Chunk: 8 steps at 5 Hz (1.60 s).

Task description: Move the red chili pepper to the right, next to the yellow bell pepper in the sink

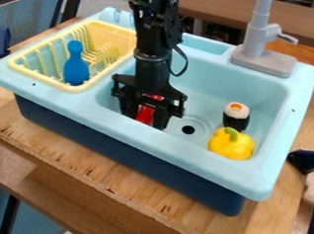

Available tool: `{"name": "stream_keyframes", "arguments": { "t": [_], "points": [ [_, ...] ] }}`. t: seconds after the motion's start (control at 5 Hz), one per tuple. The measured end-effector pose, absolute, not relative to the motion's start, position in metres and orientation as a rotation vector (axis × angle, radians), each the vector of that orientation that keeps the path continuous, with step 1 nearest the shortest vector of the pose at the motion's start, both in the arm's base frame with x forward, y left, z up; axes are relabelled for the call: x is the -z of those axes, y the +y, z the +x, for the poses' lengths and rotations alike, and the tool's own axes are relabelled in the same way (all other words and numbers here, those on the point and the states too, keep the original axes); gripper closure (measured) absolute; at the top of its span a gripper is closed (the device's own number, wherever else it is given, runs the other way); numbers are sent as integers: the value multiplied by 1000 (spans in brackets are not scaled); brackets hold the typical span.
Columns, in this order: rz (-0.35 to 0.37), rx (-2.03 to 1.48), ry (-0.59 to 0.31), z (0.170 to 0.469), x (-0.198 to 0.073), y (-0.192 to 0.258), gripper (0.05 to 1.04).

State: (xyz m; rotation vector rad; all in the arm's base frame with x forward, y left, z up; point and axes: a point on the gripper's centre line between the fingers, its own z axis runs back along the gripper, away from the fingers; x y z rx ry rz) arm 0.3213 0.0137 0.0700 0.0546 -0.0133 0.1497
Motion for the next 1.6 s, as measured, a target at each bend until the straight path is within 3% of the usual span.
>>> {"name": "stream_keyframes", "arguments": {
  "t": [0.2, 0.8, 1.2, 1.6],
  "points": [
    [39, -151, -13, 316, -75, 12, 695],
    [47, 2, -110, 315, -128, -28, 726],
    [-10, 47, -11, 322, -91, -46, 726],
    [-44, 23, 5, 335, -73, -44, 726]
  ]
}}
